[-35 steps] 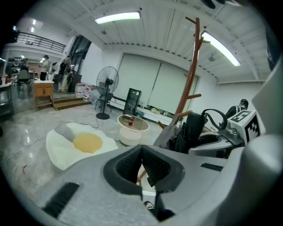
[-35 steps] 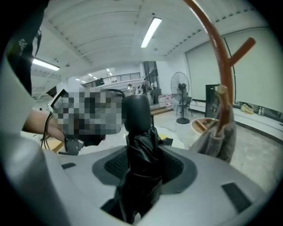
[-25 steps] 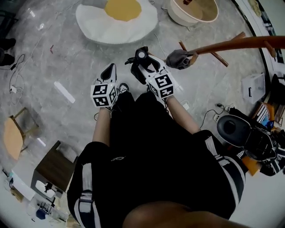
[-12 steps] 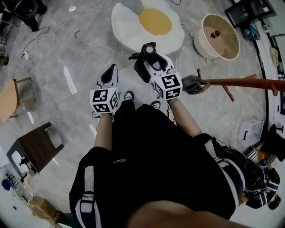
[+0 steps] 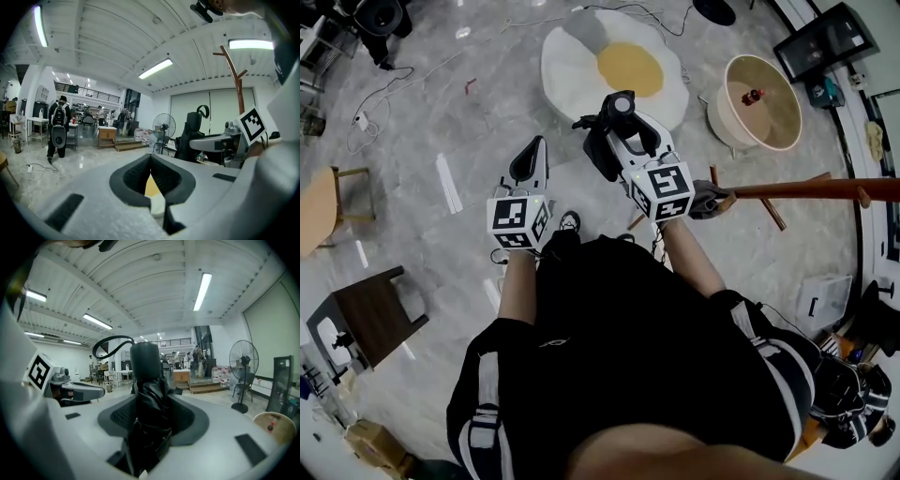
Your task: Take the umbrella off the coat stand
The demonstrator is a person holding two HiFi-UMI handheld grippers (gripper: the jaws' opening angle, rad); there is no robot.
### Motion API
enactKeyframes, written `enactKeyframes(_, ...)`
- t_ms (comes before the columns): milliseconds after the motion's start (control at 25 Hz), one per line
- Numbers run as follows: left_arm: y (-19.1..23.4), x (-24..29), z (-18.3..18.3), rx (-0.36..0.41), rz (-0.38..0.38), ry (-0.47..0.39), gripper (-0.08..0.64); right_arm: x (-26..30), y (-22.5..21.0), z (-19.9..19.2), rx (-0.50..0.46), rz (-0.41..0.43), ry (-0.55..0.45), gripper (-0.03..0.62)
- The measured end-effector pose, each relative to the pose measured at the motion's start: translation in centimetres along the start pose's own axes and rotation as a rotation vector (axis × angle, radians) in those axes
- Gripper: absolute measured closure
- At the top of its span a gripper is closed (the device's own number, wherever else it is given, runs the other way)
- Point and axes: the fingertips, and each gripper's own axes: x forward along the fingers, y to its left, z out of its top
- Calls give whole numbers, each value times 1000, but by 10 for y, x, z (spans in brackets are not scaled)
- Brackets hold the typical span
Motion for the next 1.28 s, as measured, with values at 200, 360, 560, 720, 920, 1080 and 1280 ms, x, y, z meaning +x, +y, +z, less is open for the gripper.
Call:
enactKeyframes(200, -10, 10, 3, 3, -30, -5, 561, -7, -11, 2, -3, -23, 0, 400)
enactKeyframes(360, -14, 14, 3, 2, -52, -3, 561, -10, -14, 1, -5, -42, 8, 400)
enactKeyframes(560, -15, 15, 4, 5, -60, -2, 561, -13, -16, 0, -5, -55, 8, 402)
enactKeyframes(720, -17, 14, 4, 8, -69, -1, 561, -16, -16, 2, -9, -63, 0, 402)
enactKeyframes(920, -18, 14, 5, 13, -79, -1, 561, -16, -14, 5, -11, -65, -3, 402)
enactKeyframes(1080, -18, 15, 5, 15, -86, 1, 561, -16, -14, 4, -10, -69, -2, 402)
enactKeyframes(1280, -19, 16, 5, 20, -97, 3, 561, -16, -14, 5, -9, -75, -1, 402)
